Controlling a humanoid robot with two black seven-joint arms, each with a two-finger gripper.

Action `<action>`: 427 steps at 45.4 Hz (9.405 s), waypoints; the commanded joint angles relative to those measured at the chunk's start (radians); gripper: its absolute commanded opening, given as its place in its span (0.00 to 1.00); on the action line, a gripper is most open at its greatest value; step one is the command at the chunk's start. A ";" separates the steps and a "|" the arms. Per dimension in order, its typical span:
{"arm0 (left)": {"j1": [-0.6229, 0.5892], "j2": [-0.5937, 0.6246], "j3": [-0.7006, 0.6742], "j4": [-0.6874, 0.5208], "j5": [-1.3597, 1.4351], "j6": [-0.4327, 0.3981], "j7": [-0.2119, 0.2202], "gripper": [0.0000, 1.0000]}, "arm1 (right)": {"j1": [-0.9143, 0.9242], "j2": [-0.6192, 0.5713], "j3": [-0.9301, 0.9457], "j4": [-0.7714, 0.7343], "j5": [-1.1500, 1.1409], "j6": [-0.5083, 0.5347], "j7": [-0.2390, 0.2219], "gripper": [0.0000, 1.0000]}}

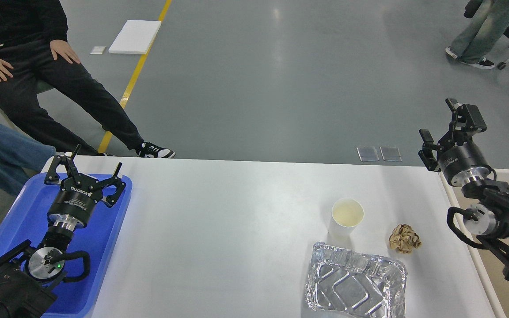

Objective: Tidy desktop
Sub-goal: 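Raise the right gripper up and away from the table edge, then swing the right gripper over the table toward the paper cup, then lower the open right gripper down onto the paper cup, then close the right gripper around the paper cup's rim, then lift the paper cup and carry it over the white bin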

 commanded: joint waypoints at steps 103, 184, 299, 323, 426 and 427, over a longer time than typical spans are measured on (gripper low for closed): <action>0.001 0.002 0.000 0.000 0.000 0.000 0.000 0.99 | 1.630 0.207 -1.895 0.297 -0.480 0.825 -0.003 1.00; 0.001 0.000 0.000 0.000 0.000 0.000 0.000 0.99 | 1.220 0.288 -1.685 0.322 -0.242 0.648 -0.278 0.99; -0.001 0.000 0.000 0.000 0.000 0.000 0.000 0.99 | 0.682 0.407 -1.563 -0.028 -0.249 0.346 -0.390 0.67; -0.001 0.000 0.000 0.000 0.000 0.000 0.000 0.99 | 0.688 0.402 -1.565 -0.014 -0.251 0.357 -0.405 0.00; 0.001 0.000 0.000 0.000 0.000 0.000 0.000 0.99 | 1.395 -0.167 -1.619 0.215 -0.518 0.782 -0.405 0.00; 0.001 0.000 0.000 0.000 0.000 0.000 0.000 0.99 | 1.385 -0.178 -1.623 0.202 -0.516 0.782 -0.405 0.00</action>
